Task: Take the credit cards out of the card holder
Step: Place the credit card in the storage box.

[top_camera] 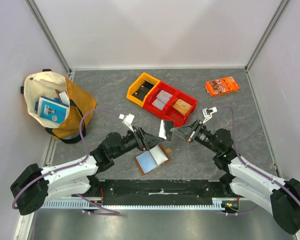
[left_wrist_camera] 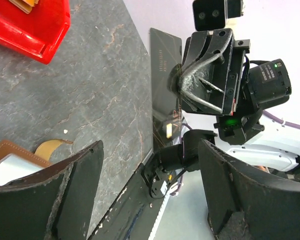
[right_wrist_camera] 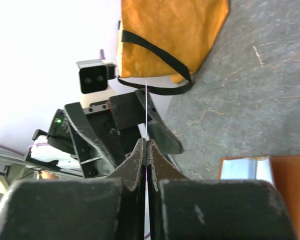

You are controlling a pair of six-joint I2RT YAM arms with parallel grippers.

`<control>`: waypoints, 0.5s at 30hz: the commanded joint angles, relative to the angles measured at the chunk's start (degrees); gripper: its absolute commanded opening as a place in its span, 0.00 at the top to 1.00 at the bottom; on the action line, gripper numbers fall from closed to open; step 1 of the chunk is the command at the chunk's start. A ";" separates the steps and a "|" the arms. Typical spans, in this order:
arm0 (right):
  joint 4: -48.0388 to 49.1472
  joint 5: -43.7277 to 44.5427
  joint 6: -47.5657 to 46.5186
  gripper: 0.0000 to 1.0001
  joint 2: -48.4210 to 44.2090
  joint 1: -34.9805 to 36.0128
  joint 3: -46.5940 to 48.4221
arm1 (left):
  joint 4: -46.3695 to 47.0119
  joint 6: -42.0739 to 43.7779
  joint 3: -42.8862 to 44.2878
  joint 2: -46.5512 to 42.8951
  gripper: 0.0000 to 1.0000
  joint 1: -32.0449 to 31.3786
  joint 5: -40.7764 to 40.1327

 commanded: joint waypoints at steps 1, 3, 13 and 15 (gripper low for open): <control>9.01 3.38 3.68 1.00 -0.67 1.91 -1.67 | 10.95 0.55 1.56 4.03 0.19 -0.63 2.09; 9.98 4.26 3.85 1.00 -0.84 2.96 -1.94 | 11.38 0.64 2.70 5.52 0.25 -0.72 2.70; 6.13 2.60 -0.61 0.78 -1.63 3.85 -1.15 | 4.21 7.12 3.76 1.68 0.98 -0.90 3.93; -0.44 0.23 -6.13 0.64 -3.38 3.32 1.21 | -3.25 11.60 6.03 -0.87 0.98 -0.64 4.28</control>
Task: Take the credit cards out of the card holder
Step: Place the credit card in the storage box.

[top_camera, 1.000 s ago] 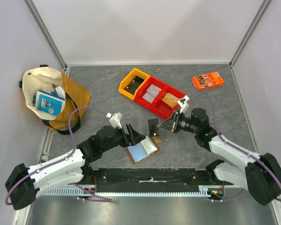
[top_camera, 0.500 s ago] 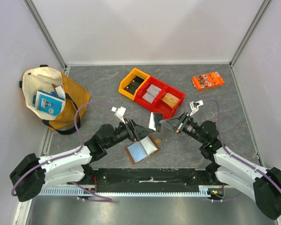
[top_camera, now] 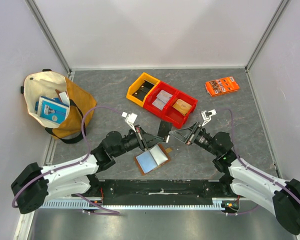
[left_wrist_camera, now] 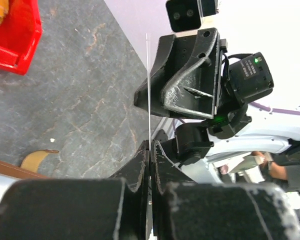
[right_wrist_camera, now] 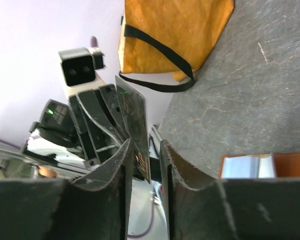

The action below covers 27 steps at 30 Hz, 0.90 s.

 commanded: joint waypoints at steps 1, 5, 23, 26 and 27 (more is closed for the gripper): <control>-10.00 -4.46 -10.98 0.56 -3.78 -0.66 5.57 | -14.07 12.10 5.84 -5.97 0.98 0.22 1.00; -30.39 -9.38 -29.85 0.37 -7.91 -1.54 16.81 | -34.44 24.84 13.48 -8.88 0.98 0.57 5.47; -72.71 -35.05 -75.33 0.27 5.69 2.14 48.65 | -86.08 62.38 44.25 0.51 0.98 0.31 22.54; -74.47 -34.17 -78.24 0.31 8.51 4.96 50.06 | -89.25 65.02 46.72 2.62 0.98 0.39 23.06; -74.48 -34.17 -78.60 0.32 9.21 5.40 50.23 | -89.95 65.64 47.33 3.41 0.98 0.39 23.33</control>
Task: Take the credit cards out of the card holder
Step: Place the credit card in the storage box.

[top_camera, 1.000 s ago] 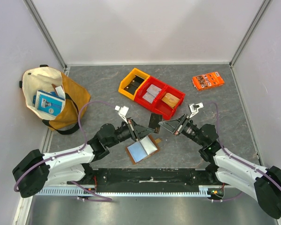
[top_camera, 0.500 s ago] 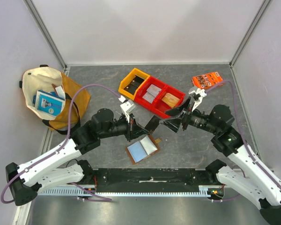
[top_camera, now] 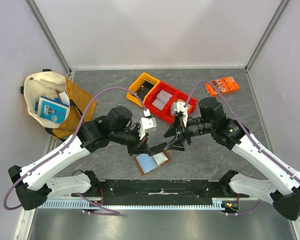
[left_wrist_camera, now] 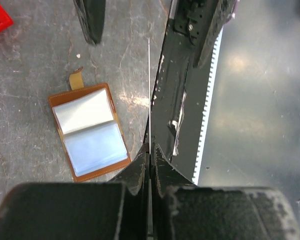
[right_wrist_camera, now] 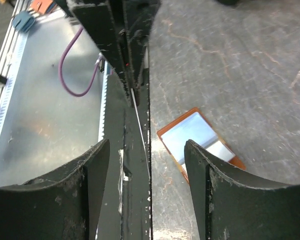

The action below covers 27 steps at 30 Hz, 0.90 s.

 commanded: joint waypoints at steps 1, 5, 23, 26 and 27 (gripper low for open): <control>-4.79 -3.25 -7.50 0.34 2.05 2.86 4.05 | -7.84 9.03 4.72 2.50 0.98 -0.11 3.53; -6.29 -3.25 -8.91 0.44 4.77 4.45 5.19 | -9.60 10.44 6.04 3.73 0.98 -0.20 4.05; -3.59 2.01 -4.89 1.00 5.49 6.03 4.15 | -1.99 3.61 3.77 -1.87 0.63 -0.20 -7.08; 4.05 7.46 3.89 1.00 3.47 4.55 0.20 | 12.22 -6.39 -2.89 -12.23 0.35 -0.11 -17.79; 7.65 8.08 9.23 1.00 2.50 3.50 -1.55 | 16.89 -9.13 -6.32 -16.09 0.26 -0.11 -21.83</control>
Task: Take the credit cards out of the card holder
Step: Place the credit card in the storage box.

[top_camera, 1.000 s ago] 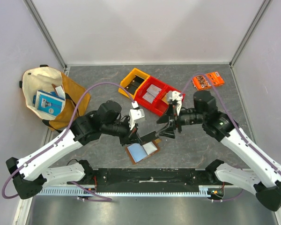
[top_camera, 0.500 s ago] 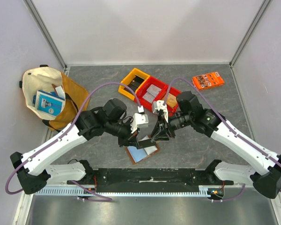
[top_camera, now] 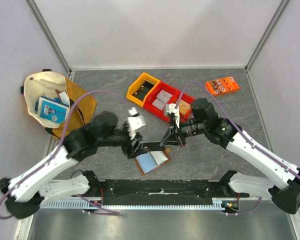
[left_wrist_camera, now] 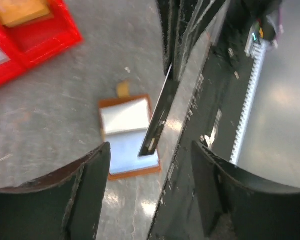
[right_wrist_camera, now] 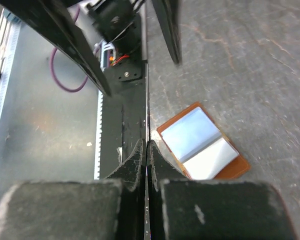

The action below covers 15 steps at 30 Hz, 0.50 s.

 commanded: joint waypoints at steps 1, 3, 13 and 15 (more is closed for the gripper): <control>16.36 6.53 17.57 1.00 -4.71 -3.55 -6.17 | 24.21 -16.18 -10.27 -16.38 0.21 0.04 -18.99; 25.15 9.60 27.67 1.00 -7.78 -5.40 -10.39 | 32.39 -22.33 -16.34 -22.45 0.15 0.04 -24.18; 59.02 31.40 62.42 1.00 -20.80 -6.02 -31.93 | 65.02 -50.47 -40.96 -32.06 0.12 0.04 -28.26; 63.49 32.73 65.32 1.00 -21.51 -5.93 -34.48 | 68.11 -53.29 -42.46 -30.21 0.12 -0.05 -28.34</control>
